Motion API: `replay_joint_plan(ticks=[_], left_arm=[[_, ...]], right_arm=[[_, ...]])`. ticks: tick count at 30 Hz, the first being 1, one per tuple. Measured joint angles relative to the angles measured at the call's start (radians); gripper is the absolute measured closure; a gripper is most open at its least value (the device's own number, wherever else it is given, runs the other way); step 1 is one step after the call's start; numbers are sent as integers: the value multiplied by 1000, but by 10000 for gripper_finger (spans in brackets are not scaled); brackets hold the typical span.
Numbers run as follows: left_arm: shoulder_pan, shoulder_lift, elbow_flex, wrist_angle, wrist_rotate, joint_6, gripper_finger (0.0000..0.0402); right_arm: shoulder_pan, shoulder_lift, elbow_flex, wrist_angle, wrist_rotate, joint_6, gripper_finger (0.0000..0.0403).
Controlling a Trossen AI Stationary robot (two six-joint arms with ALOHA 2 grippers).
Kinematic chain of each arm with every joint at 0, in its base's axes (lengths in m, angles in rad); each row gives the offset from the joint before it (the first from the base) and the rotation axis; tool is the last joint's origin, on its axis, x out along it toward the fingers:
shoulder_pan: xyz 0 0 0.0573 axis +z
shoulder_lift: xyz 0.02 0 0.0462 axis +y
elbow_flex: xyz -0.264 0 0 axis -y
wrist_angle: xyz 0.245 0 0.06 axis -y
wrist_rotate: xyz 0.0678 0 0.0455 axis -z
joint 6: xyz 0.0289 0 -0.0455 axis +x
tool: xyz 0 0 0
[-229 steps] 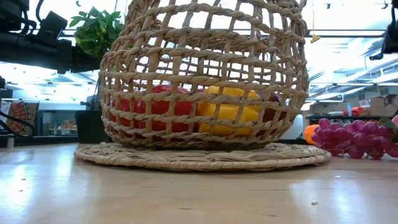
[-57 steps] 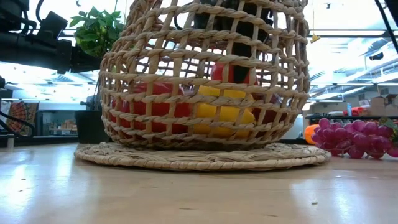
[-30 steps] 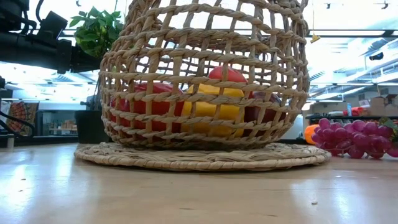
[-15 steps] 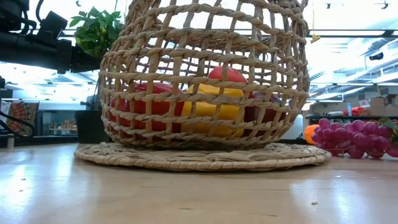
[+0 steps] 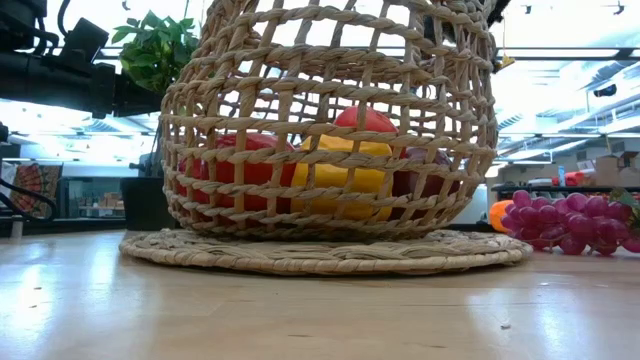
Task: Build produce basket
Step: Put the orange into the woven basket
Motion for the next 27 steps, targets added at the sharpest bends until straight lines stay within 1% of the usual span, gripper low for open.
replay_joint_plan(ticks=[3, 8, 13, 19, 22, 27], left_arm=[[0, 0, 0, 0, 0, 0, 14], [0, 0, 0, 0, 0, 0, 14], [0, 0, 0, 0, 0, 0, 14], [0, 0, 0, 0, 0, 0, 14], [0, 0, 0, 0, 0, 0, 14], [0, 0, 0, 0, 0, 0, 14]], right_arm=[[-62, 15, -18, -9, -34, 33, 12], [-167, 58, -18, -83, -20, 42, 12], [-299, 142, -18, -108, -19, 13, 12], [-429, 243, -18, -86, -17, -7, 12], [-481, 301, -18, -45, 2, -17, 12], [-548, 395, -18, 0, -6, -83, 12]])
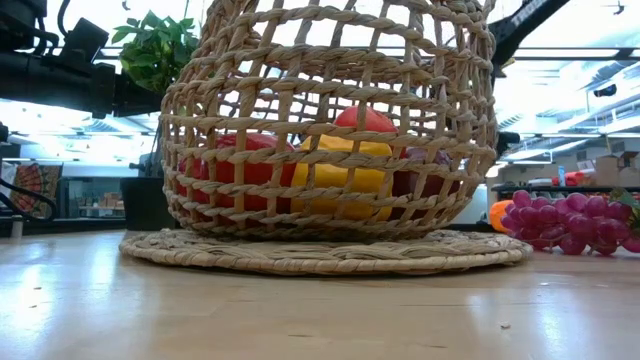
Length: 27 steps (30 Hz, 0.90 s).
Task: Build produce basket
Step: Put the orange into the woven basket
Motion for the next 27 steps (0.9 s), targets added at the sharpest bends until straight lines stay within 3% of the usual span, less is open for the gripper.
replay_joint_plan(ticks=[7, 17, 27], left_arm=[[0, 0, 0, 0, 0, 0, 14], [0, 0, 0, -1, 0, 1, 14], [0, 0, 0, 0, 0, 0, 14]], right_arm=[[-87, 83, 1, 10, 34, -33, 12], [-81, 100, 4, 22, 80, -33, 12], [76, 100, 33, -208, 248, -283, 15]])
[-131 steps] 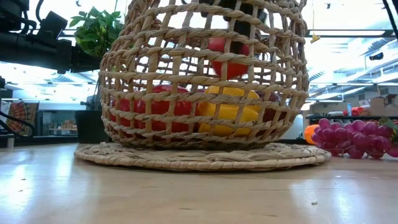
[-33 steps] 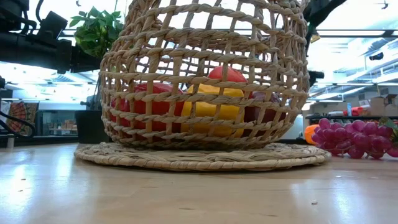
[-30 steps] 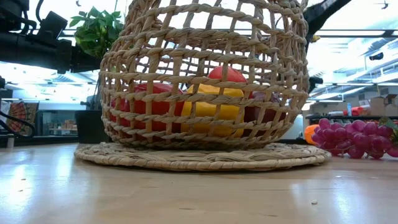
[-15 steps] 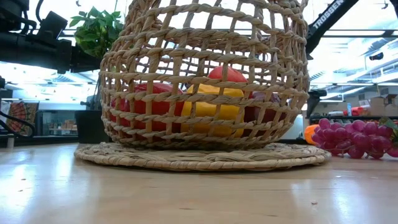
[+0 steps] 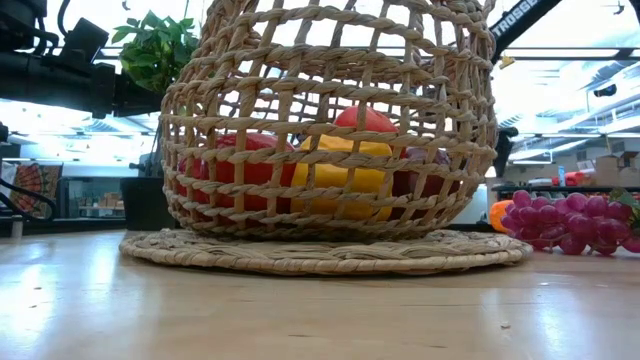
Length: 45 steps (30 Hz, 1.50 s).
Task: Build produce basket
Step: Put the orange into the woven basket
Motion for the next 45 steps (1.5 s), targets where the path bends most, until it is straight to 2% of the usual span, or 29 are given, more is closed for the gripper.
replay_joint_plan(ticks=[4, 8, 12, 19, 22, 26, 30, 33, 45], left_arm=[[0, 0, 0, 0, 0, 0, 14], [0, 0, 0, 0, 0, 0, 14], [0, 0, 0, 1, 0, 0, 14], [0, 0, 0, 1, 0, 0, 14], [0, 0, 0, 0, 0, 0, 14], [0, 0, 0, 0, 0, 0, 14], [0, 0, 0, 0, 0, 0, 14], [0, 0, 0, 0, 0, 0, 14], [0, 0, 0, 0, 0, 0, 14]], right_arm=[[20, 0, 20, -56, 28, -64, 16], [-27, 30, 60, -145, -35, -67, 20], [-25, 135, 143, -267, -19, -82, 27], [10, 327, 350, -397, 57, -276, 29], [-2, 381, 409, -415, 65, -289, 29], [-41, 429, 419, -427, 120, -303, 29], [-85, 455, 419, -434, 82, -299, 29], [-106, 460, 419, -411, 94, -301, 29], [-91, 458, 419, -427, 116, -262, 29]])
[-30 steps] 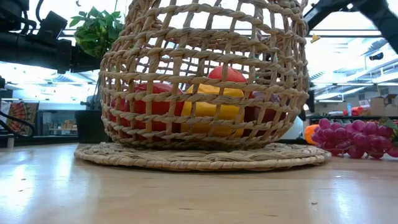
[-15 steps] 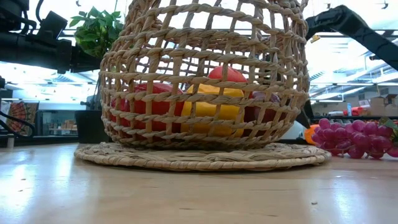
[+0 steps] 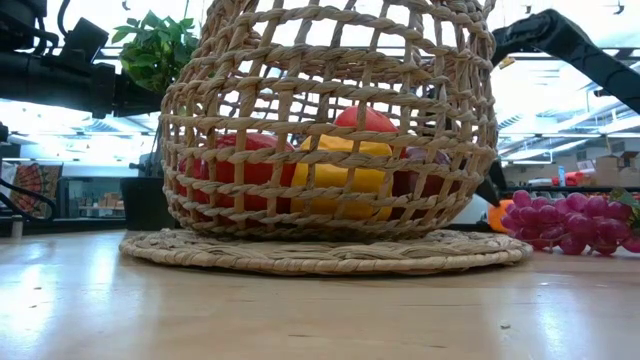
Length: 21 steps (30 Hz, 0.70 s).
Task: Build produce basket
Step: Put the orange into the woven basket
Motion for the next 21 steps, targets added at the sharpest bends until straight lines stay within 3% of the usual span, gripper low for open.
replay_joint_plan(ticks=[6, 8, 18, 21], left_arm=[[0, 0, 0, 0, 0, 0, 14], [0, 0, 0, 0, 0, 0, 14], [0, 0, 0, 0, 0, 0, 14], [0, 0, 0, 0, 0, 0, 14]], right_arm=[[34, -1, 0, -31, -40, 28, 29], [34, -2, 0, -29, -116, 36, 29], [-20, -2, 0, 2, -196, 120, 29], [-20, -3, 0, -6, -273, 120, 29]])
